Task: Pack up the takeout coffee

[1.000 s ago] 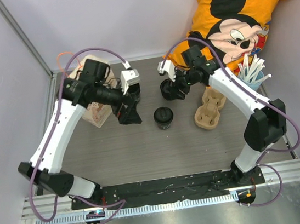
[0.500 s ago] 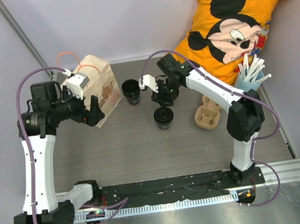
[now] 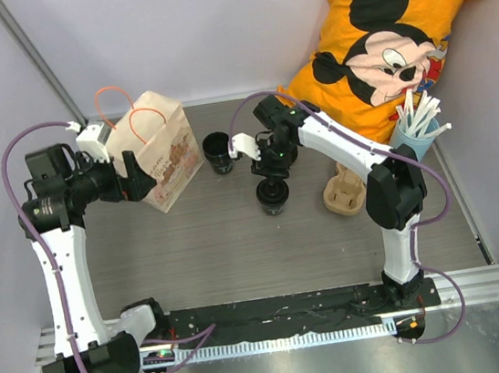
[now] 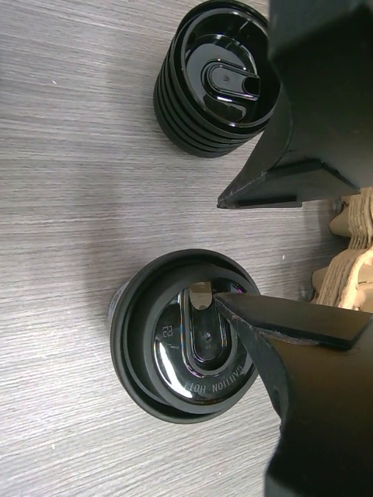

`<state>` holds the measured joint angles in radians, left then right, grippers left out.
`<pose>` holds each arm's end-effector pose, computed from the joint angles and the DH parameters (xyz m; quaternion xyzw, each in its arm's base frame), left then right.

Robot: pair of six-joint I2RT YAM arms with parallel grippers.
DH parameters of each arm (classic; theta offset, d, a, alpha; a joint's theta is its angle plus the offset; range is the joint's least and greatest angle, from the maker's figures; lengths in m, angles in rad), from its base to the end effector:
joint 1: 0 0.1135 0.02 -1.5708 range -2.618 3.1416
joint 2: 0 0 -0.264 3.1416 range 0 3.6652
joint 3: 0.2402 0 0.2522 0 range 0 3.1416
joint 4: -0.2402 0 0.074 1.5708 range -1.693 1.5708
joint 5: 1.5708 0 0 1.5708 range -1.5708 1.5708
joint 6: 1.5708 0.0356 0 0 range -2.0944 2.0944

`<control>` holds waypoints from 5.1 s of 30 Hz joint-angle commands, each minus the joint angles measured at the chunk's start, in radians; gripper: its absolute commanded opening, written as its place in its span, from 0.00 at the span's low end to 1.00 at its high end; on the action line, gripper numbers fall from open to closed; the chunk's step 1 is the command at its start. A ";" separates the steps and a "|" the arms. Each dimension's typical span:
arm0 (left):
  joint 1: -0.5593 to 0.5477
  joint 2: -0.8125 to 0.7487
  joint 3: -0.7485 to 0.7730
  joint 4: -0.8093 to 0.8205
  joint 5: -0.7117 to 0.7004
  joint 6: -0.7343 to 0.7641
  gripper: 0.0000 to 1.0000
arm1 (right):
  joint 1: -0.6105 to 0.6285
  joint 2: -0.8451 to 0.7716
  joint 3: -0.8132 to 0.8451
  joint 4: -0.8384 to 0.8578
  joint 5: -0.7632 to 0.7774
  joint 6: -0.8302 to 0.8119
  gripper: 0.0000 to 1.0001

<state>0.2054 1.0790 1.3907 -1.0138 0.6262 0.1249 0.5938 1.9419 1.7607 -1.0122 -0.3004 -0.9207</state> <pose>0.1889 0.0180 0.4120 0.0948 0.8676 -0.2098 0.4408 0.3317 0.2366 0.2740 -0.6875 0.6865 0.1148 0.2069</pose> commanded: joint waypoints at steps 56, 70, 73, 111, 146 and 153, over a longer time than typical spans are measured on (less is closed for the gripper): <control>0.141 -0.039 -0.021 0.095 0.158 -0.085 1.00 | 0.035 -0.026 0.039 -0.043 0.040 0.080 0.01; 0.256 0.038 0.152 0.110 0.167 -0.099 1.00 | 0.034 -0.158 0.040 0.009 0.004 0.262 0.01; 0.264 0.077 0.227 0.126 0.167 -0.100 1.00 | 0.034 -0.199 0.039 0.017 -0.006 0.304 0.01; 0.126 0.659 0.496 0.291 0.095 0.093 0.87 | 0.024 -0.437 0.160 0.015 -0.169 0.444 0.01; 0.075 0.665 0.452 0.215 0.101 0.173 0.00 | 0.001 -0.436 0.220 0.017 -0.201 0.474 0.01; 0.075 0.582 0.416 0.138 0.129 0.165 0.00 | -0.003 -0.434 0.269 0.059 -0.195 0.517 0.01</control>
<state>0.2817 1.7580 1.8301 -0.8310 0.7116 0.2947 0.5980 1.5311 1.9697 -1.0172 -0.4824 -0.4515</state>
